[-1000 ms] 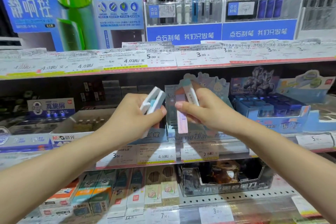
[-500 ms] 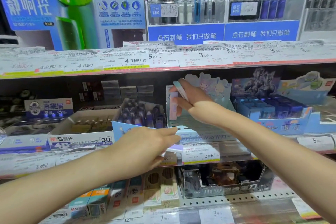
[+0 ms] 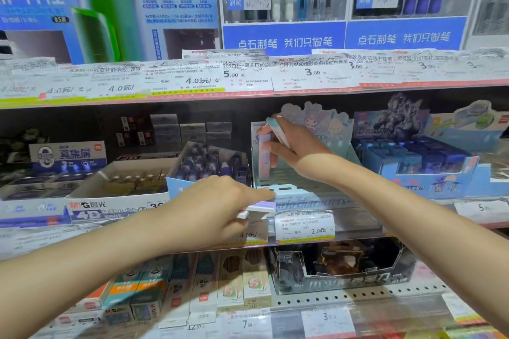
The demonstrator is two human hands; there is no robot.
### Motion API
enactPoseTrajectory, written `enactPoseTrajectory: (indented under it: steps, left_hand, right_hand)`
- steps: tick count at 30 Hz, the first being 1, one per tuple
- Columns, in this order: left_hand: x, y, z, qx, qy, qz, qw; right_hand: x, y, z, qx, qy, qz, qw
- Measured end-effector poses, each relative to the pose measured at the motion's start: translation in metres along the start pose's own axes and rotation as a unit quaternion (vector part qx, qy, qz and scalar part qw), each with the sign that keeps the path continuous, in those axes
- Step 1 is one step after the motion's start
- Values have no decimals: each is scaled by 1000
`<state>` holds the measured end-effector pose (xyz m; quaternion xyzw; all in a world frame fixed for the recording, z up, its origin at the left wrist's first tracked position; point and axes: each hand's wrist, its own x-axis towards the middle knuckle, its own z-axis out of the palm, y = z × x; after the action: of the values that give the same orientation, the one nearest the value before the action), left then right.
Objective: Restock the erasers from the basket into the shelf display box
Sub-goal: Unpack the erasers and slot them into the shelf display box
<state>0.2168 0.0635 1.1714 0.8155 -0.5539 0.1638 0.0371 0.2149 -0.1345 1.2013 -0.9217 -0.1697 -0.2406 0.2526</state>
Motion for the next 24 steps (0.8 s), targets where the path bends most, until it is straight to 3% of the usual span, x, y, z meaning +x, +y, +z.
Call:
enactPoseTrajectory:
  steps: [8,15,24]
  left_hand:
    - [3,0,-7,-35,-18,-23,999]
    - [3,-2,-7,-52,-1,1,999]
    - [4,2,-9,-71,-2,-10,997]
  right_hand:
    - [-1,4,4,6,33,-7,999]
    - [-2,13,8,-29,1,-53,998]
    - [-2,9,0,-35,-40,-21,998]
